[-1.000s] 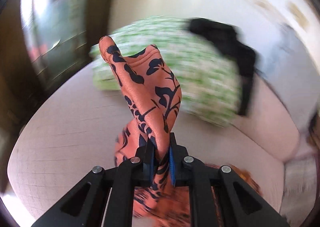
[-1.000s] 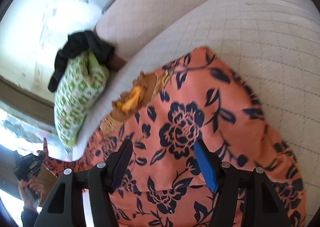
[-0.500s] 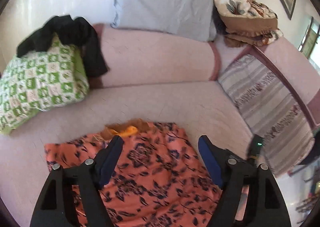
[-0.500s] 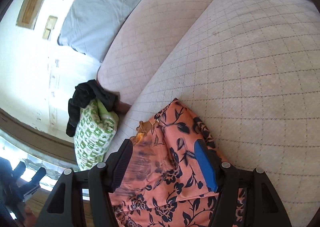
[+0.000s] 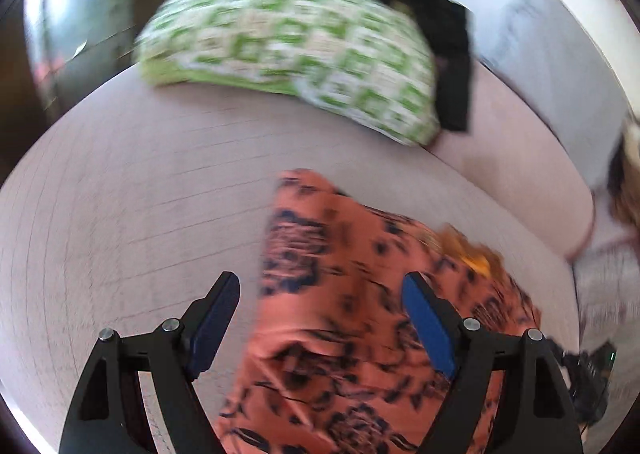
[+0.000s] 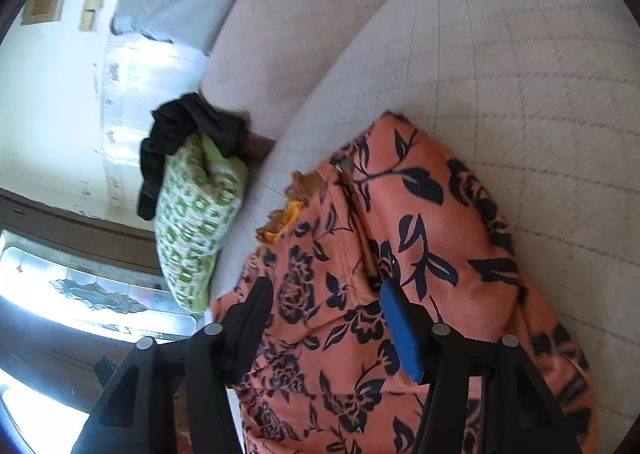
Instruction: Fold small clothes
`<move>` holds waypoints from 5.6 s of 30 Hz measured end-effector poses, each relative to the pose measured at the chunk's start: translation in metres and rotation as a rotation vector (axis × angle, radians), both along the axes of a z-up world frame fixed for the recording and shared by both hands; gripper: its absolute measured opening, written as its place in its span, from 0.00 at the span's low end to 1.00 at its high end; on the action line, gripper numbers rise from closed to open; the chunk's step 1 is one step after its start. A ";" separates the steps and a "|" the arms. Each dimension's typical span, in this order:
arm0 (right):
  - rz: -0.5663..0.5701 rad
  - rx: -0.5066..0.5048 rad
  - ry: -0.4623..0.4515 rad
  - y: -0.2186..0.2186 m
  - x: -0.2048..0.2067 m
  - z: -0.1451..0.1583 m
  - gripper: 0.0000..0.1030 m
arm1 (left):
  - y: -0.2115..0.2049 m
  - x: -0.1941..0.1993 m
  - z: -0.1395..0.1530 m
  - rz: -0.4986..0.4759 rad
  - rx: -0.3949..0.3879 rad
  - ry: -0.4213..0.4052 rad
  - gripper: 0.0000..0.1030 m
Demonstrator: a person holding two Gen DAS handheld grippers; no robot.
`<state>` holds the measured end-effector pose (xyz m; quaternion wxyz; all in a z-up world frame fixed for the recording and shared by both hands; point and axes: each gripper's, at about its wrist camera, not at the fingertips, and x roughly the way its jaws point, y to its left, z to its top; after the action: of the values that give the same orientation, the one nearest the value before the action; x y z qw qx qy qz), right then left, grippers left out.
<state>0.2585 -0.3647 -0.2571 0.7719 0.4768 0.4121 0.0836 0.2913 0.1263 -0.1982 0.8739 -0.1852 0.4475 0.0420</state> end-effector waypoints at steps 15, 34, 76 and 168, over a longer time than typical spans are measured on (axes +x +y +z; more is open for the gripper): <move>0.139 -0.349 -0.008 0.064 0.057 -0.013 0.16 | 0.012 0.010 -0.045 0.043 0.093 -0.064 0.81; 0.013 -0.487 0.184 0.017 -0.022 0.010 0.16 | -0.040 0.017 -0.080 -0.070 0.308 -0.007 0.81; 0.064 -0.390 0.089 0.053 -0.116 0.004 0.52 | -0.091 -0.133 -0.098 -0.244 0.214 0.072 1.00; -0.355 -0.082 -0.052 -0.073 -0.011 0.010 0.92 | -0.016 0.023 -0.064 -0.110 -0.155 -0.135 0.30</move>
<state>0.2473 -0.4380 -0.2475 0.8037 0.5078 0.3045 -0.0588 0.3145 0.1106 -0.2626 0.8862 -0.2299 0.3988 -0.0532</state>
